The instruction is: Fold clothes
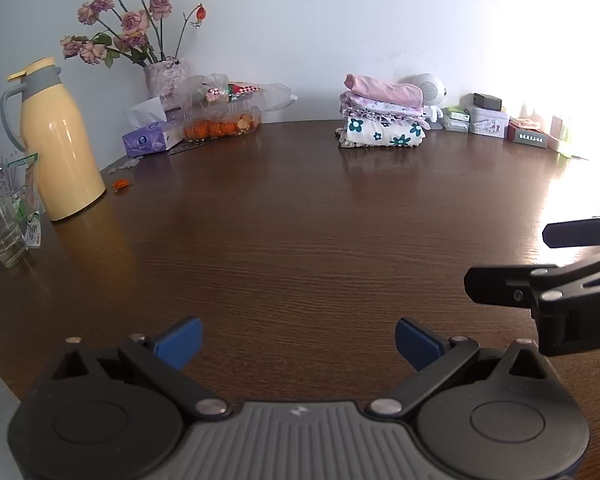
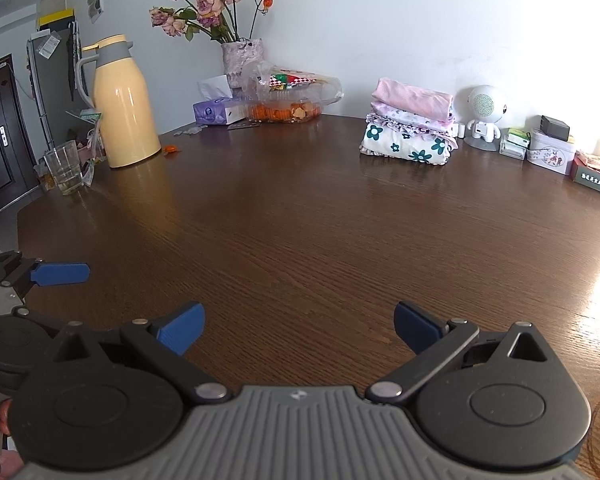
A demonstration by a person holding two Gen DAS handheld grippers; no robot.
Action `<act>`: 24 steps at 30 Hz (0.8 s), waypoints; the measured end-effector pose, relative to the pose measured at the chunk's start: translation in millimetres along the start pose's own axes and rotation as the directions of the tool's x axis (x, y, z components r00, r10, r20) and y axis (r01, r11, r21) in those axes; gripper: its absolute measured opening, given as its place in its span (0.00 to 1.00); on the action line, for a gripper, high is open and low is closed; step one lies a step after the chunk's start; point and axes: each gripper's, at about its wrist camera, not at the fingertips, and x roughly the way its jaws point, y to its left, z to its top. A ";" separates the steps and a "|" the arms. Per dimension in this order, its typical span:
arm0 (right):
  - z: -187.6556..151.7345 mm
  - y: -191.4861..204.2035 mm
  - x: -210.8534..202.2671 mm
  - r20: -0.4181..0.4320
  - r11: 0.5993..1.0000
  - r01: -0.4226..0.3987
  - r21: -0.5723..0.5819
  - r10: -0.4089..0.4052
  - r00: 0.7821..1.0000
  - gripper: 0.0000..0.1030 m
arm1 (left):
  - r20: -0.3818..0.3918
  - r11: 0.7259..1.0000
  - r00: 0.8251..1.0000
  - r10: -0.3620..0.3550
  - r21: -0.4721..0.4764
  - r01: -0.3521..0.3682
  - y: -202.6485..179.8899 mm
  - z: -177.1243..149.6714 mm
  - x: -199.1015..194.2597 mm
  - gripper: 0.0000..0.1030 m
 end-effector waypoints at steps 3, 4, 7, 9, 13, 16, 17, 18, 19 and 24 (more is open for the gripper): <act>0.0 -0.5 0.9 -0.002 1.000 -0.002 -0.001 0.002 1.000 1.00 | 0.000 1.000 1.000 -0.001 0.005 0.001 -0.1 -0.4 0.1 1.00; 0.0 -0.7 1.2 -0.002 1.000 -0.003 -0.001 0.003 1.000 1.00 | 0.001 1.000 1.000 -0.001 0.006 0.001 -0.3 -0.5 -0.1 1.00; -0.2 -0.7 1.6 -0.003 1.000 -0.004 -0.003 0.004 1.000 1.00 | 0.001 1.000 1.000 -0.001 0.008 0.001 -0.5 -0.7 -0.4 1.00; -0.3 -1.0 1.9 -0.003 1.000 -0.004 -0.003 0.004 1.000 1.00 | 0.001 1.000 1.000 -0.002 0.007 0.002 -0.3 -0.2 -0.4 1.00; -0.7 -0.9 2.3 -0.004 1.000 -0.003 -0.001 0.003 1.000 1.00 | 0.001 1.000 1.000 -0.002 0.007 0.002 -0.1 0.3 -0.4 1.00; -0.9 -0.1 2.6 -0.004 1.000 -0.003 -0.002 0.003 1.000 1.00 | 0.002 1.000 1.000 -0.003 0.006 0.003 -0.1 0.2 -0.6 1.00; -0.9 0.0 2.7 -0.004 1.000 -0.003 -0.002 0.003 1.000 1.00 | 0.002 1.000 1.000 -0.003 0.005 0.003 -0.1 0.1 -0.6 1.00; -0.8 0.0 2.7 -0.004 1.000 -0.003 -0.002 0.003 1.000 1.00 | 0.002 1.000 1.000 -0.003 0.005 0.003 -0.1 0.1 -0.7 1.00; -0.7 0.2 2.8 -0.004 1.000 -0.003 -0.002 0.003 1.000 1.00 | 0.002 1.000 1.000 -0.003 0.005 0.003 -0.1 0.0 -0.7 1.00; -1.0 0.3 2.8 -0.003 1.000 -0.003 -0.002 0.003 1.000 1.00 | 0.000 1.000 1.000 0.000 -0.002 0.000 0.9 -0.6 -1.3 1.00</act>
